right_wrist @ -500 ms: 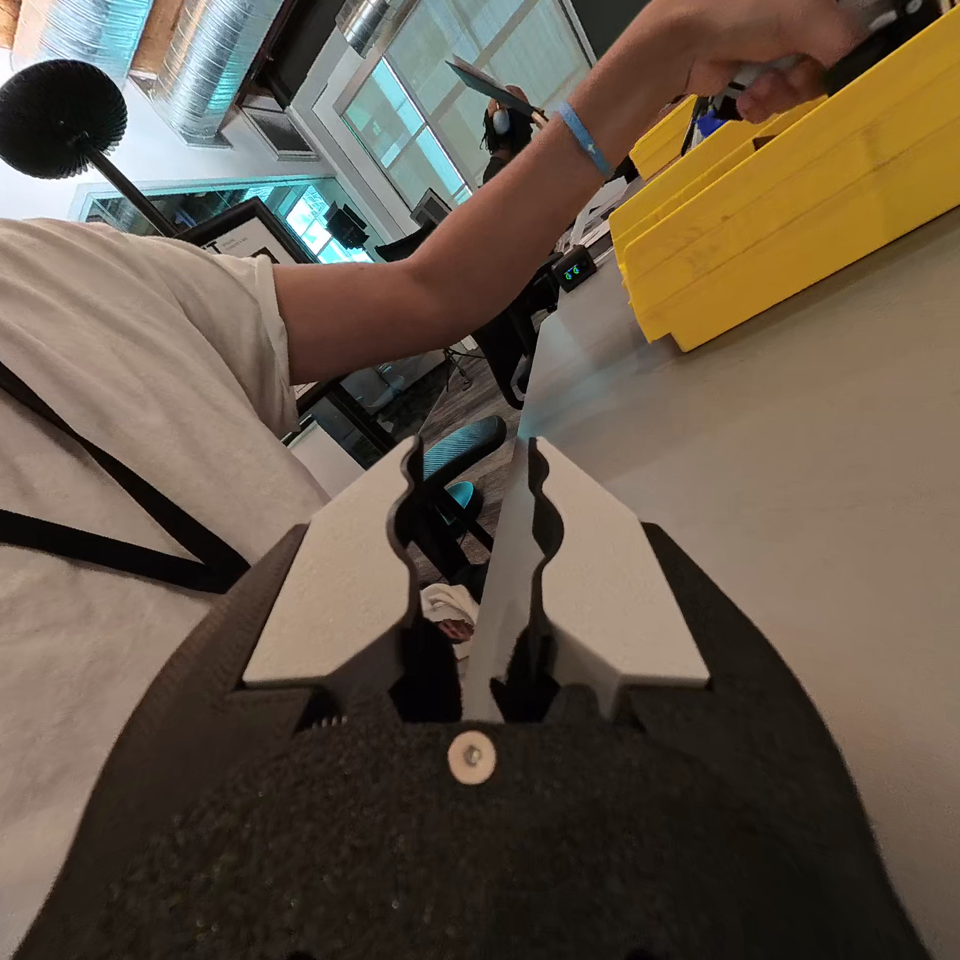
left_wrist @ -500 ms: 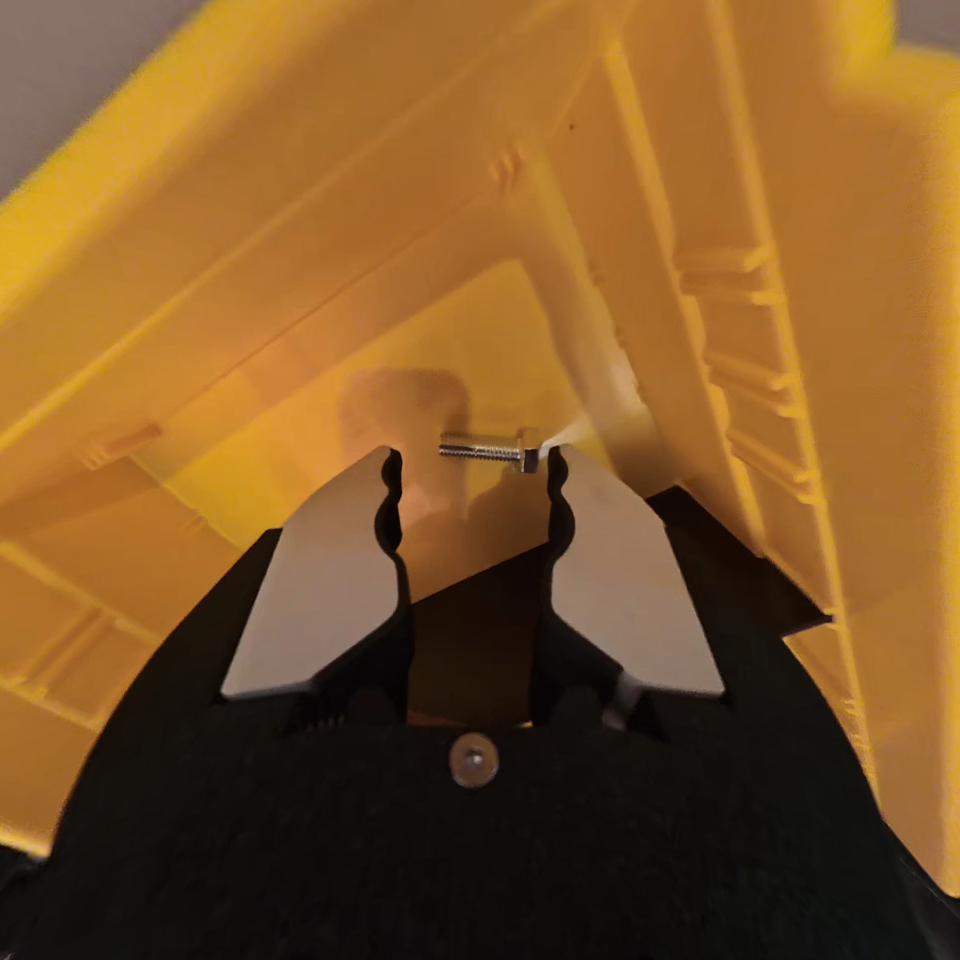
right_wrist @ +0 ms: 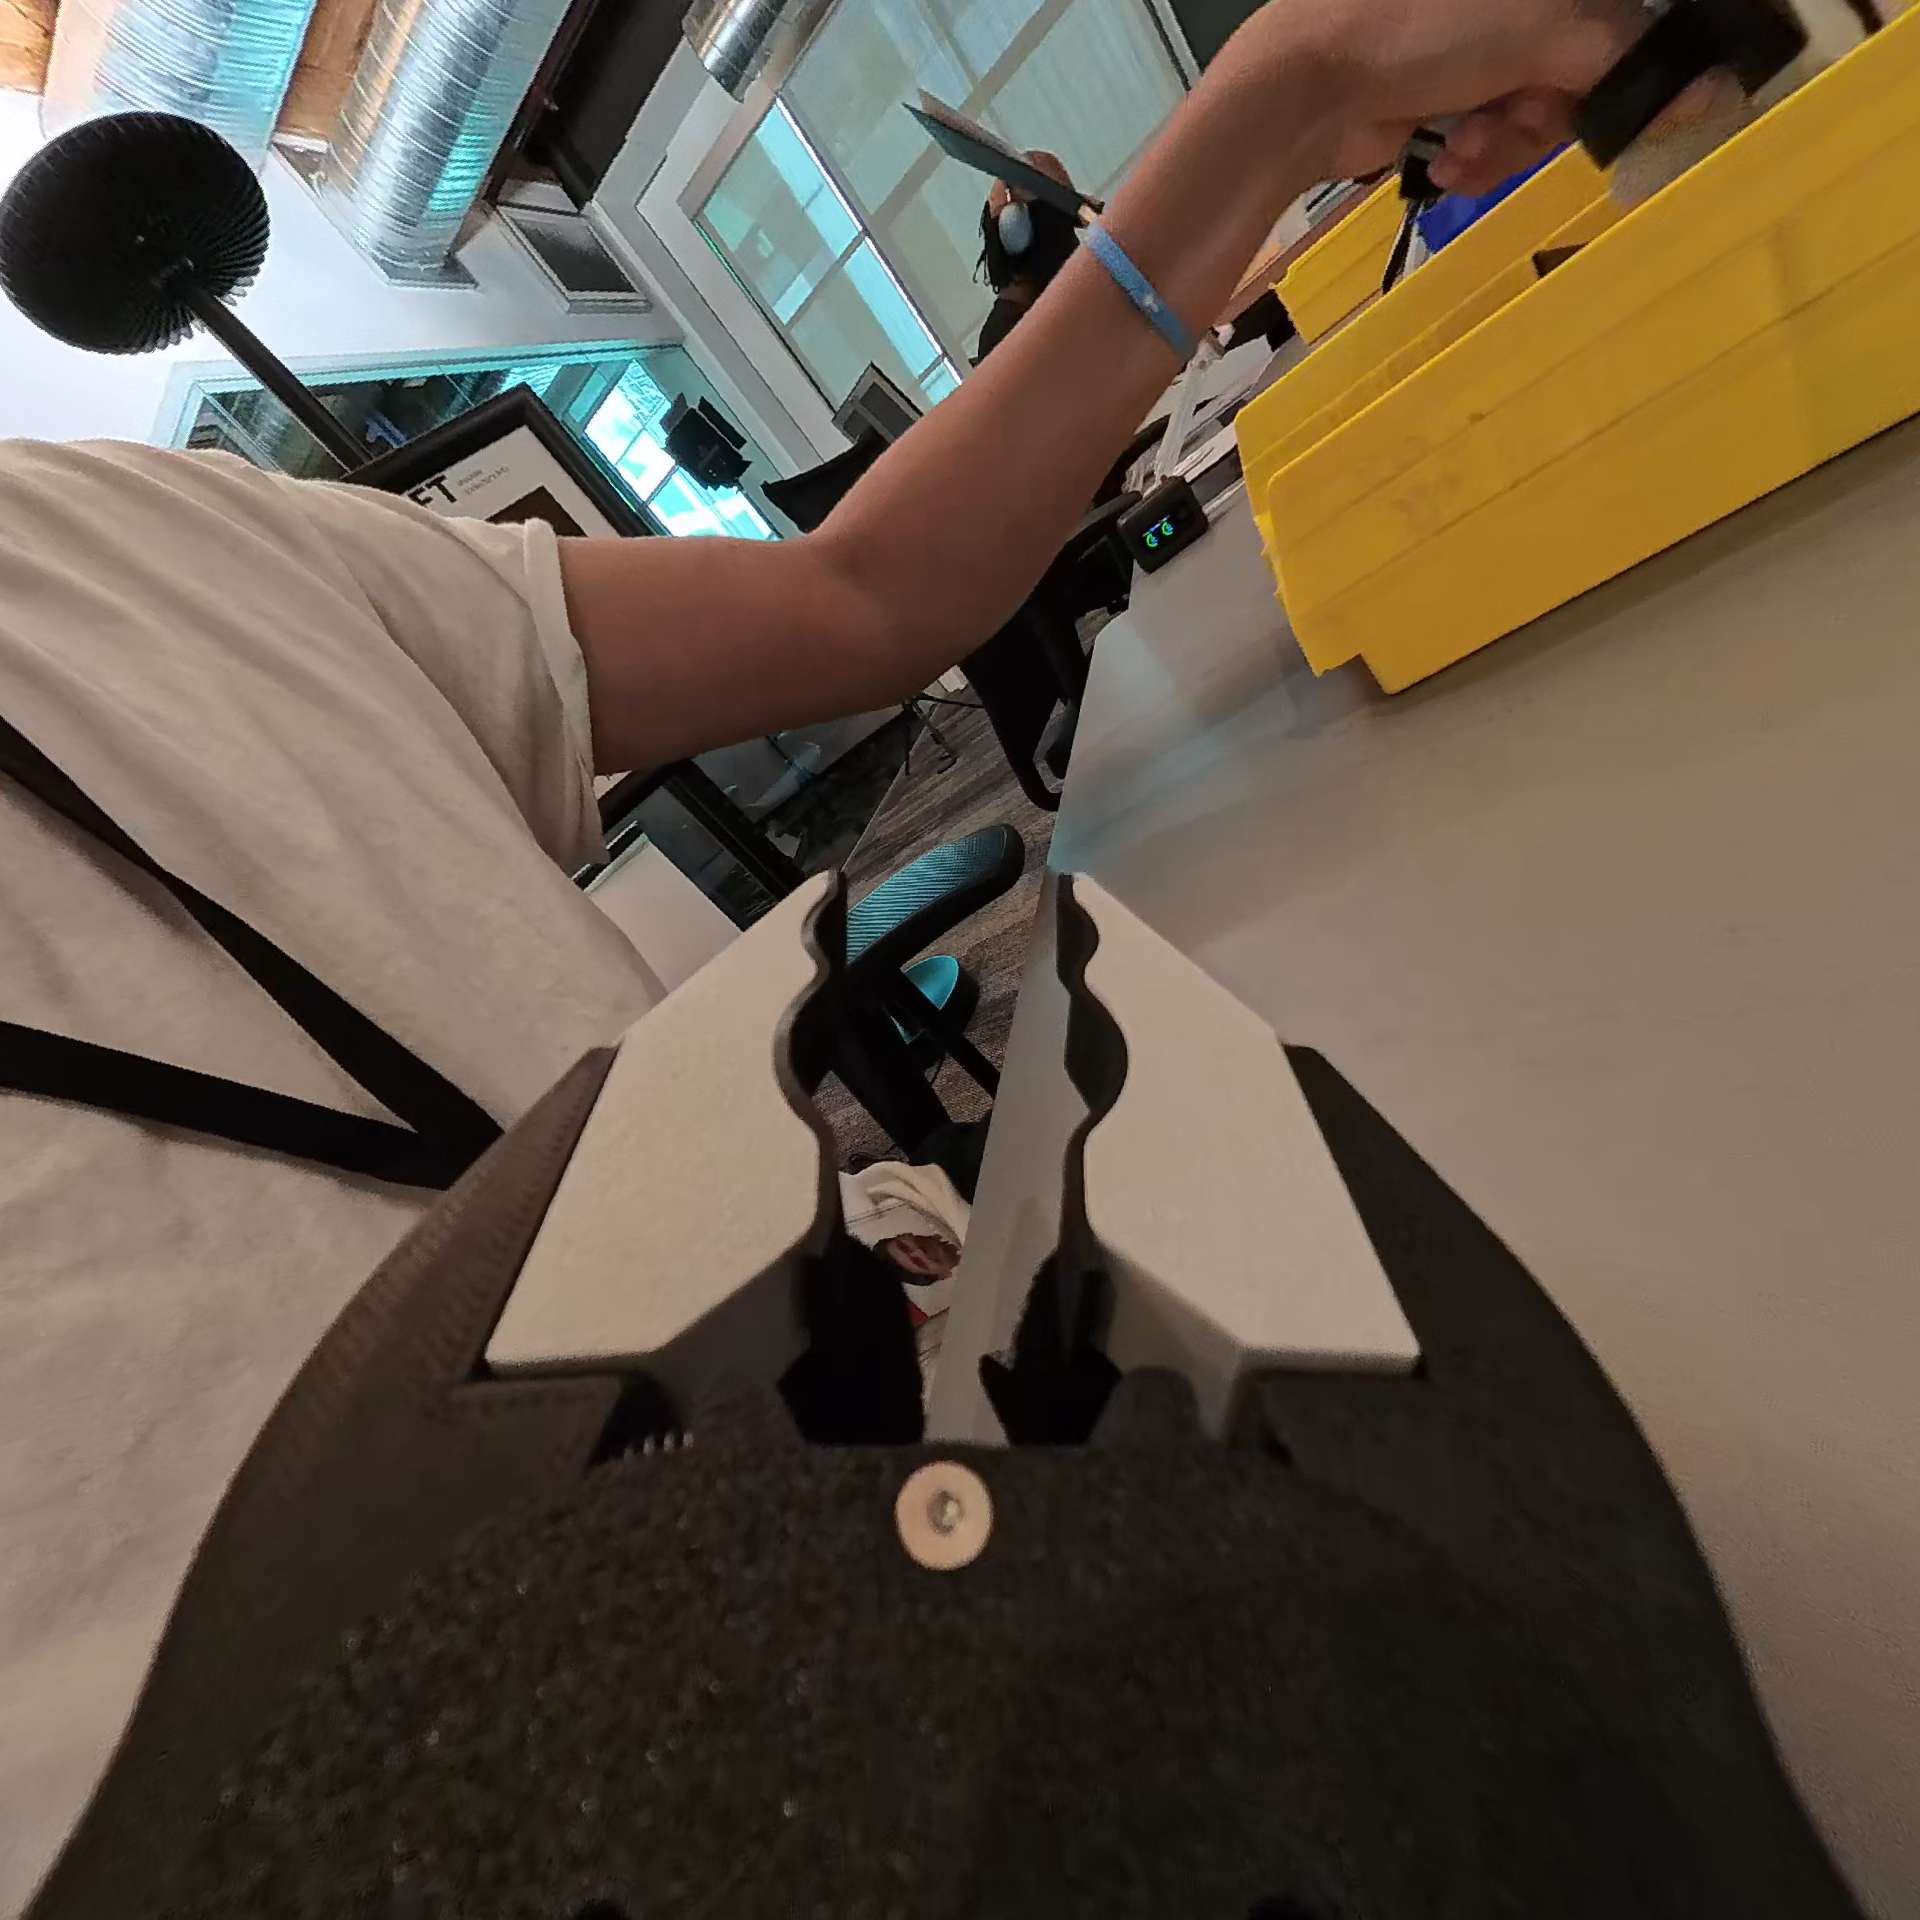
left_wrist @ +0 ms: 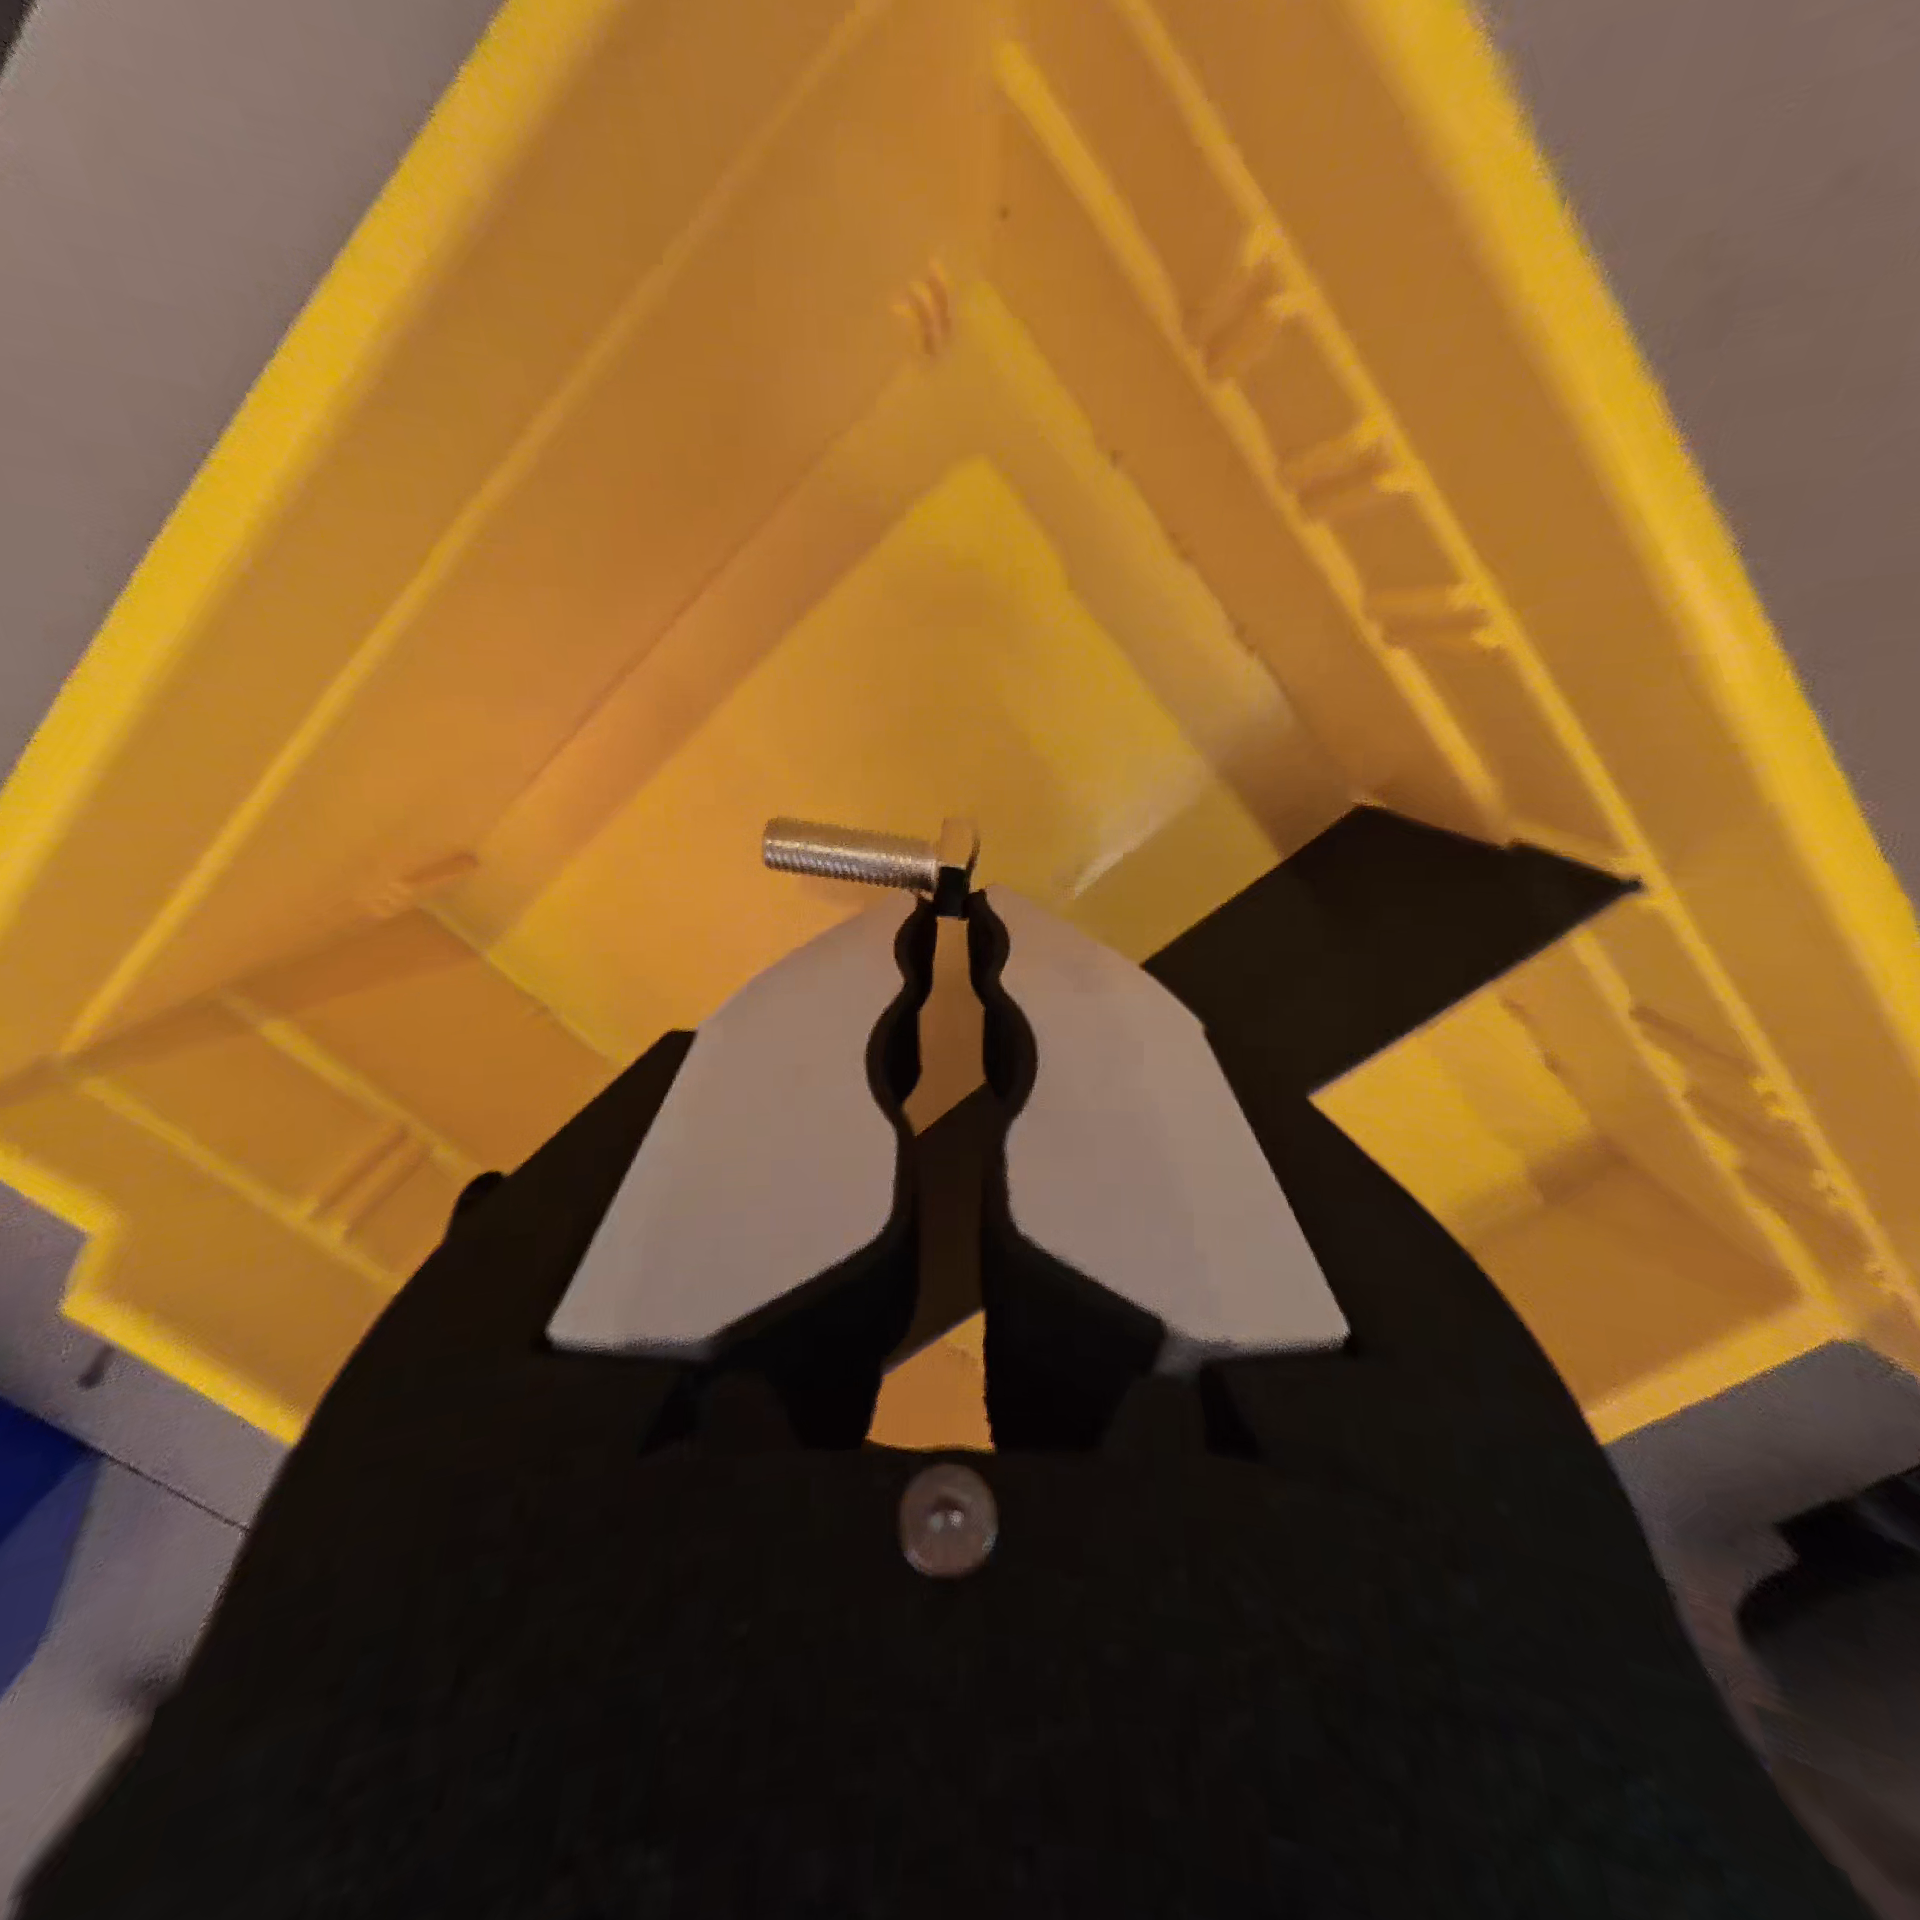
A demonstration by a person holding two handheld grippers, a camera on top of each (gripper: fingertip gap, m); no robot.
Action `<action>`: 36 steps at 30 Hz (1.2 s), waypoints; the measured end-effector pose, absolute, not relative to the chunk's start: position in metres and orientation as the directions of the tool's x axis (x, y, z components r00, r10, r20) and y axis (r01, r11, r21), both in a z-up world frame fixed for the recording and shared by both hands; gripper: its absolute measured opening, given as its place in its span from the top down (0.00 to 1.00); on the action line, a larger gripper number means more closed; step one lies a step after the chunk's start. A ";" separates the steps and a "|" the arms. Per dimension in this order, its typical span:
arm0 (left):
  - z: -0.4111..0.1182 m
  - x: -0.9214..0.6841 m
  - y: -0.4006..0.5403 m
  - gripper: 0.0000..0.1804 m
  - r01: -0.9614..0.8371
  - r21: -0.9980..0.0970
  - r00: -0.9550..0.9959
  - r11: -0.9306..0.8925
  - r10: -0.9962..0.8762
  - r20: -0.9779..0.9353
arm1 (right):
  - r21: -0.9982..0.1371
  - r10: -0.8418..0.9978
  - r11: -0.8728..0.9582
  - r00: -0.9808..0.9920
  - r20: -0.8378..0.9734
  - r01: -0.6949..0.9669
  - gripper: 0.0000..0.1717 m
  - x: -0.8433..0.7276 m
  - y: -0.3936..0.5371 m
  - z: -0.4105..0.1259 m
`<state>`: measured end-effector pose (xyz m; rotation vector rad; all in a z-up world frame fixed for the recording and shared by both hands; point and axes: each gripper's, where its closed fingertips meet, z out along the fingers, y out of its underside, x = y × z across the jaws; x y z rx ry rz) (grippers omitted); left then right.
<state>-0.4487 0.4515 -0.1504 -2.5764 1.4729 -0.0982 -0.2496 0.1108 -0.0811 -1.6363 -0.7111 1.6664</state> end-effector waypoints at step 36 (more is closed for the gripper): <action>-0.060 -0.245 0.160 0.79 -0.658 -0.666 -0.494 0.352 -0.869 0.029 | -0.679 0.687 -0.722 0.016 -0.727 0.136 0.95 -0.233 0.166 -0.068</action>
